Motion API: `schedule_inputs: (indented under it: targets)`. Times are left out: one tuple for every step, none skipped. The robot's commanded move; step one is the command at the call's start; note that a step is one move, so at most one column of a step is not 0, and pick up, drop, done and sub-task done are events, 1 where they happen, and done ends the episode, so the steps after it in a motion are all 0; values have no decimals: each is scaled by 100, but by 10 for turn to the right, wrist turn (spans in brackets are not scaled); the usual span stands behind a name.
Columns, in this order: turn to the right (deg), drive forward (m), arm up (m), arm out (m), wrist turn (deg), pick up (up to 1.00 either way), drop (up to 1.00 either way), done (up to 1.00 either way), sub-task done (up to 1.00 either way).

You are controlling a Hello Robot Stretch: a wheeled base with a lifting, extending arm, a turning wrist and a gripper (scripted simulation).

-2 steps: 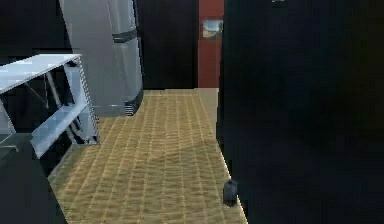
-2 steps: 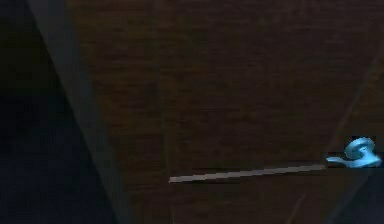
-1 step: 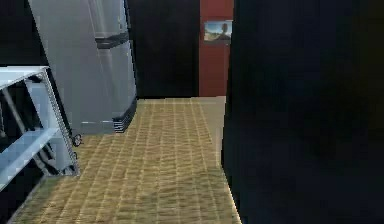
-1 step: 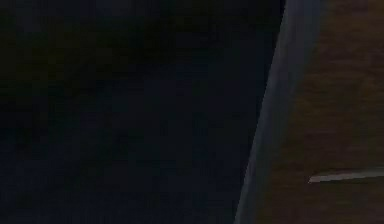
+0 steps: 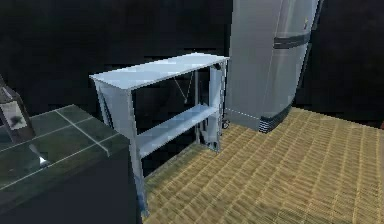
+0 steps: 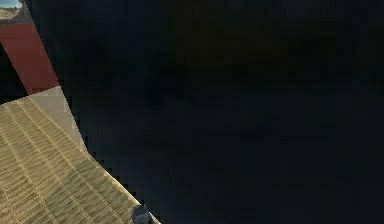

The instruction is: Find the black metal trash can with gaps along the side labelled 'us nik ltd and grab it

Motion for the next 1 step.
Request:
schedule_inputs:
  targets:
    - [-180, 0, 0, 0, 0, 0, 0, 0, 0]
